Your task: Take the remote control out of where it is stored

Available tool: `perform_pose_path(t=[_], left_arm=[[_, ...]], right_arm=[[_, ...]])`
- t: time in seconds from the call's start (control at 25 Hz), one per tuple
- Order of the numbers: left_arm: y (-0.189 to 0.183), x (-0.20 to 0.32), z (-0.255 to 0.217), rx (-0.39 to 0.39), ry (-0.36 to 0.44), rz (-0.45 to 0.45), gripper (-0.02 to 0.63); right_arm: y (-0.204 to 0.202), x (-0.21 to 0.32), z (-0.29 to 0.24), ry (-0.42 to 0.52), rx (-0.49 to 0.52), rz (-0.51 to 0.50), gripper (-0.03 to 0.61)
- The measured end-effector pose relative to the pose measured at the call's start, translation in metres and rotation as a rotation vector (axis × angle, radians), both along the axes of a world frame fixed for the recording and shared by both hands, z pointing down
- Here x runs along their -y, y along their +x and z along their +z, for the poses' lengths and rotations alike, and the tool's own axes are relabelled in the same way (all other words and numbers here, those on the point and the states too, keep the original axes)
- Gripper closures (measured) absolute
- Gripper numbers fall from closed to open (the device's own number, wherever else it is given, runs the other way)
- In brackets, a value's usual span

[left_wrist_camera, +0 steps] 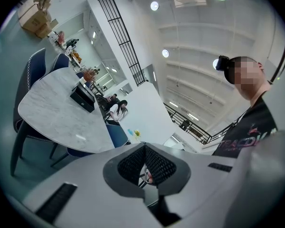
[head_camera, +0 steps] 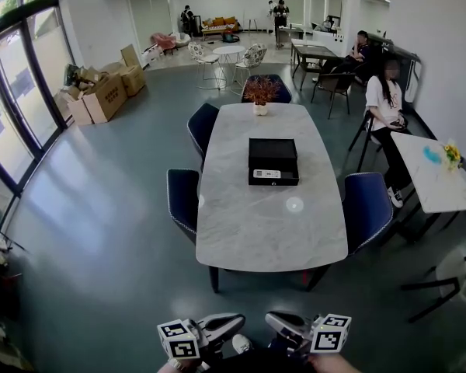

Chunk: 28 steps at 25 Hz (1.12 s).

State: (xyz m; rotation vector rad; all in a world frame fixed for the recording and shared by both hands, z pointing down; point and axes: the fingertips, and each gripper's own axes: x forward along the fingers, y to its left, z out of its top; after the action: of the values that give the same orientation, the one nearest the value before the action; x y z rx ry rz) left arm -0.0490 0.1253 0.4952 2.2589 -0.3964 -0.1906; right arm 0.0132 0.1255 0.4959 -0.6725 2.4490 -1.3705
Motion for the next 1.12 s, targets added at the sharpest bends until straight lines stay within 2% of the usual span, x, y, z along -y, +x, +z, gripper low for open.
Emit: perform_pose_path(t=[0.76,1.12], left_arm=[[-0.023,0.005,-0.007,-0.018,0.02,-0.039,0.607],[-0.024,0.018,-0.005,-0.009,0.016,-0.062,0.609]], right_arm=[[-0.013,0.02,-0.013,0.014,0.004,0.011,0.569],[-0.006,0.04,-0.008,-0.002,0.005,0.01,0.569]])
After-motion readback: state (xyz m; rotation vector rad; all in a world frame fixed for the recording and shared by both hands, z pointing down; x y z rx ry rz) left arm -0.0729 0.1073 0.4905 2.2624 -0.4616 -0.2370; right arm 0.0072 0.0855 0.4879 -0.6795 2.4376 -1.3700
